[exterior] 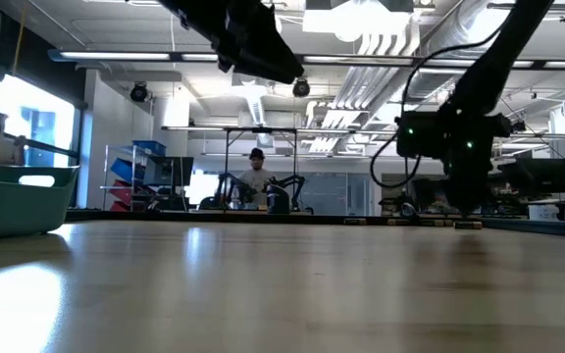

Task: Sort batteries
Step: Put the black battery into the blue bin, then adjust the blue bin

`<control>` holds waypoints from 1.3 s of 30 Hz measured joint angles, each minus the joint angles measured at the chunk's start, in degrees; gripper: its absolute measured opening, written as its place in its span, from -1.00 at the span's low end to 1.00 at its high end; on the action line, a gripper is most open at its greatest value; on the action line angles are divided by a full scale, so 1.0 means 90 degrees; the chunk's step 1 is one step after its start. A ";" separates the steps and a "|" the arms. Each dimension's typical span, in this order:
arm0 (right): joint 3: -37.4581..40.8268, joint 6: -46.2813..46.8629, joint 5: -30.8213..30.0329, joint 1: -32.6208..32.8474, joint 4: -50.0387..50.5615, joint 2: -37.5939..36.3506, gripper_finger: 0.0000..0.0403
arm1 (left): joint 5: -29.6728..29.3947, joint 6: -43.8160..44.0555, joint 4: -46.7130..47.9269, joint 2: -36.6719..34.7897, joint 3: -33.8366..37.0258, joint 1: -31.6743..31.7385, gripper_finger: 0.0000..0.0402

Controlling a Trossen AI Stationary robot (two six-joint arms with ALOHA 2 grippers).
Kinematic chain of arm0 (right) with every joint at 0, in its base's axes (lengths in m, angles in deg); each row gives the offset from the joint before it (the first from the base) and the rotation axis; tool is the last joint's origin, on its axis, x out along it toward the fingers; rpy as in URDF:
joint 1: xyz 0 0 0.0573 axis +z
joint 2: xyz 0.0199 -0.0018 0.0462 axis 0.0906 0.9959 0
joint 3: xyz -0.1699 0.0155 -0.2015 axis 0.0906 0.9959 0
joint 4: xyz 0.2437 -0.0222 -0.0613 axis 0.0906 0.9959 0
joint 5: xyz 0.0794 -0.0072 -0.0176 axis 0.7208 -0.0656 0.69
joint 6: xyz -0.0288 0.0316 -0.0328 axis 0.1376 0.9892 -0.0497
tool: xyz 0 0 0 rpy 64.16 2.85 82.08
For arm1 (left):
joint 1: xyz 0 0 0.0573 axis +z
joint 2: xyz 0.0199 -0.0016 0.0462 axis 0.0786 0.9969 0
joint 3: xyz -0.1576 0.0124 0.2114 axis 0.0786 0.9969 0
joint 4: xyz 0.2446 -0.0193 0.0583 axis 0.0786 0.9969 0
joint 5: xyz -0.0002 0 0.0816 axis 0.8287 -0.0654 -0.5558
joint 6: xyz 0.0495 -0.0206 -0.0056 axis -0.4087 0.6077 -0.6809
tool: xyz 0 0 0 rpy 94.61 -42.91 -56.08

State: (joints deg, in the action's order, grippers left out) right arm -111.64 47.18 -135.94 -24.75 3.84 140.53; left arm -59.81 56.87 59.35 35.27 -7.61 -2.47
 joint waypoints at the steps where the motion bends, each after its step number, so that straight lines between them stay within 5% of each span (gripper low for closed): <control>1: 0.0086 0.0049 0.0073 -0.0115 -0.0123 0.0000 -1.00 | -0.0010 0.0000 0.0005 0.0000 0.0000 0.0000 -0.15; 25: 0.0262 -0.2241 0.1261 -0.1581 -0.1210 -0.0014 -1.00 | -0.0009 0.0007 -0.0056 0.0024 0.0000 0.0002 -0.15; 33: 0.0258 -0.3488 0.1343 -0.0628 -0.0705 -0.0962 -1.00 | -0.0104 0.0313 -0.0227 0.0026 0.0000 0.0002 -0.15; 39: 0.0258 -0.3176 0.0149 0.1526 0.0715 -0.2583 -1.00 | -0.0709 0.0477 -0.0756 0.0031 0.0000 0.0050 -0.15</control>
State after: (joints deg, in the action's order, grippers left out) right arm -109.32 18.60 -134.60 -11.02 10.27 117.28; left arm -66.18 61.17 52.55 35.56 -7.61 -2.03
